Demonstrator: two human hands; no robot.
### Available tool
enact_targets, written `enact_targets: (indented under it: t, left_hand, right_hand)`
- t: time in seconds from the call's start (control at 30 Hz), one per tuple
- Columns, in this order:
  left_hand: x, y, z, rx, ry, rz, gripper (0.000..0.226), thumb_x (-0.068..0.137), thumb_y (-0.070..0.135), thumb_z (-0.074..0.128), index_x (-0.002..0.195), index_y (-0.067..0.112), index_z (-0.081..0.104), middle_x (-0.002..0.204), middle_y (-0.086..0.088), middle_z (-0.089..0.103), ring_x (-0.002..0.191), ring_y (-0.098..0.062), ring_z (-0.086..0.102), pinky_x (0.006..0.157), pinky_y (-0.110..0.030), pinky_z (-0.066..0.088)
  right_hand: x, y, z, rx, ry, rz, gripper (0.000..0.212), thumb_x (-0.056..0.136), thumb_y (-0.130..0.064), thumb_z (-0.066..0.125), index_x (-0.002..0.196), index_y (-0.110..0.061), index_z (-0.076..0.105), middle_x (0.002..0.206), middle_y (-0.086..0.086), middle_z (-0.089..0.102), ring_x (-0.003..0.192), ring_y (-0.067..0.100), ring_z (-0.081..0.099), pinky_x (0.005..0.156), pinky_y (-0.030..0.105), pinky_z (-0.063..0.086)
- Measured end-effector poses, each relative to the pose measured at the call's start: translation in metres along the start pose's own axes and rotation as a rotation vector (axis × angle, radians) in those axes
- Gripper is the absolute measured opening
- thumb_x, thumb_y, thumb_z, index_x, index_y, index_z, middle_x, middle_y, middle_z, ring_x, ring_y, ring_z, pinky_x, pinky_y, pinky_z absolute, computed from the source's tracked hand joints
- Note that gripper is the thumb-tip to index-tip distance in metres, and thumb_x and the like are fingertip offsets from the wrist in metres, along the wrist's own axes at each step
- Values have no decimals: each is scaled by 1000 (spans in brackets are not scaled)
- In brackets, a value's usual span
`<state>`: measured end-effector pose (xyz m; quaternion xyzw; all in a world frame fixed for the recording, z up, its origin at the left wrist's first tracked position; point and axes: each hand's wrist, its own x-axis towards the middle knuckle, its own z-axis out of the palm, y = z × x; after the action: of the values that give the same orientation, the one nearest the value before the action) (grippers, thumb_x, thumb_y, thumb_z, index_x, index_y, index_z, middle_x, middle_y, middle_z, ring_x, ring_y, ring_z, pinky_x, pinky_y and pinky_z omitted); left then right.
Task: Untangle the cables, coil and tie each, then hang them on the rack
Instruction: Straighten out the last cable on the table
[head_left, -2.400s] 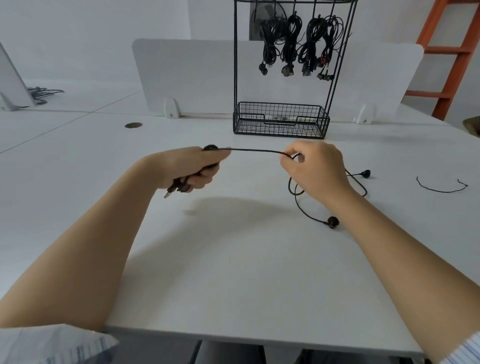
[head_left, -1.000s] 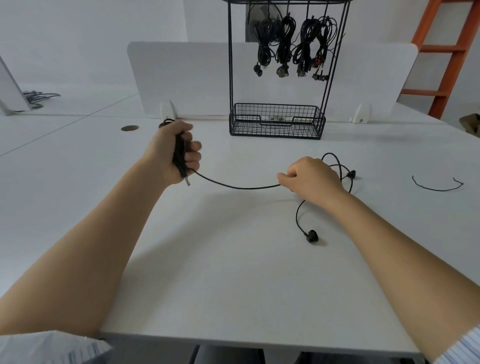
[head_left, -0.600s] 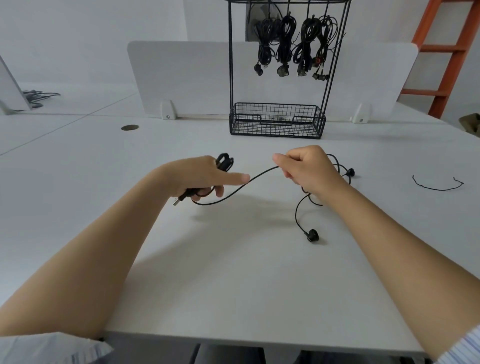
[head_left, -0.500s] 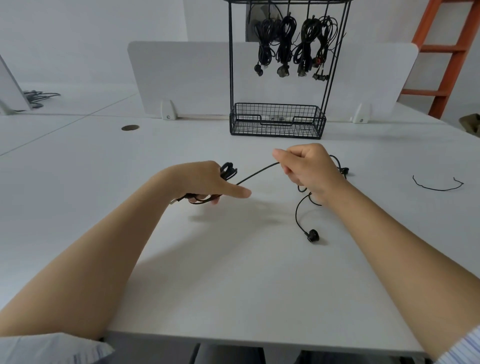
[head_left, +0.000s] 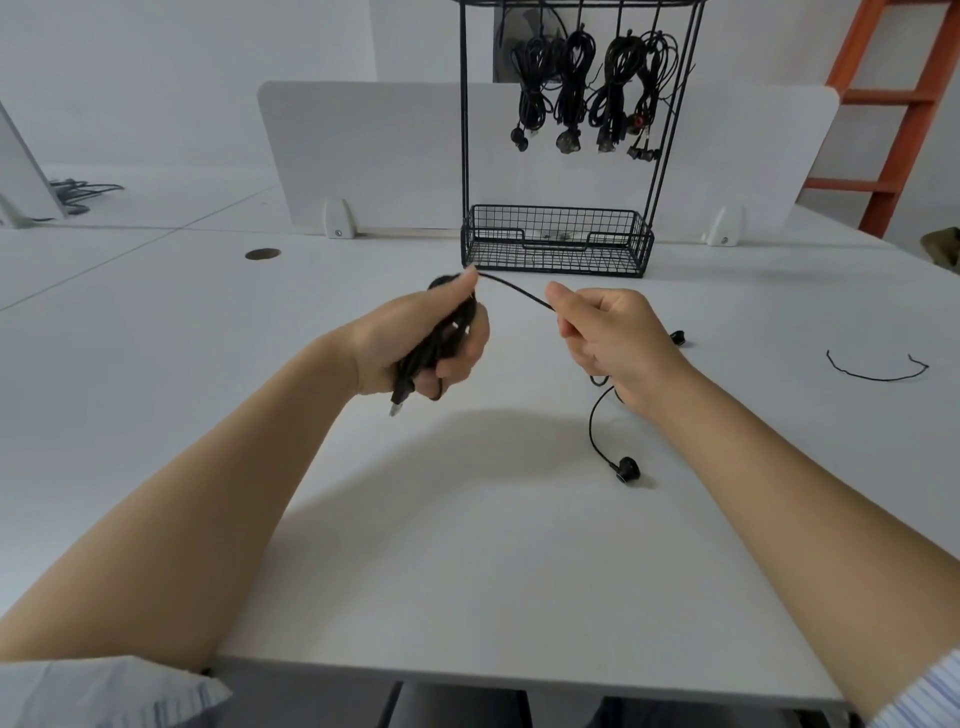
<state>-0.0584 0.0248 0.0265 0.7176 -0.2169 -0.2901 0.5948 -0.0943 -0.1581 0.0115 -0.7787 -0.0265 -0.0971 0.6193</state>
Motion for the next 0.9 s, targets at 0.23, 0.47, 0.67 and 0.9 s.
enact_targets:
  t: [0.23,0.47,0.67,0.9]
  left_hand:
    - [11,-6,2,-277,333,144,53,97,52,26,97,19,68,74,-5,60,41,-12,33,39,-15,23]
    - [15,-8,-13,-741,553,244,71,97,48,35,33,18,47,58,2,64,68,-12,59,65,-22,40]
    - [7,-6,-20,-850,513,158,58,90,45,52,43,19,31,41,6,28,34,-10,30,41,-14,32]
    - [8,-3,-2,297,383,-187,42,81,44,64,62,14,41,43,3,42,37,-10,30,39,-17,28]
  right_hand:
    - [0,4,6,-187,-64,-80,41,93,-29,49,55,-14,49,34,-11,33,33,4,26,40,15,26]
    - [-8,10,14,-760,-204,-204,40,90,-35,52,74,1,59,51,-3,39,51,15,38,55,29,29]
    - [-4,10,9,-834,1,-197,29,90,-34,51,74,-10,57,66,3,51,70,24,47,55,29,29]
    - [-3,11,9,-843,201,-274,16,88,-27,54,92,-15,65,67,-2,53,73,22,50,63,28,35]
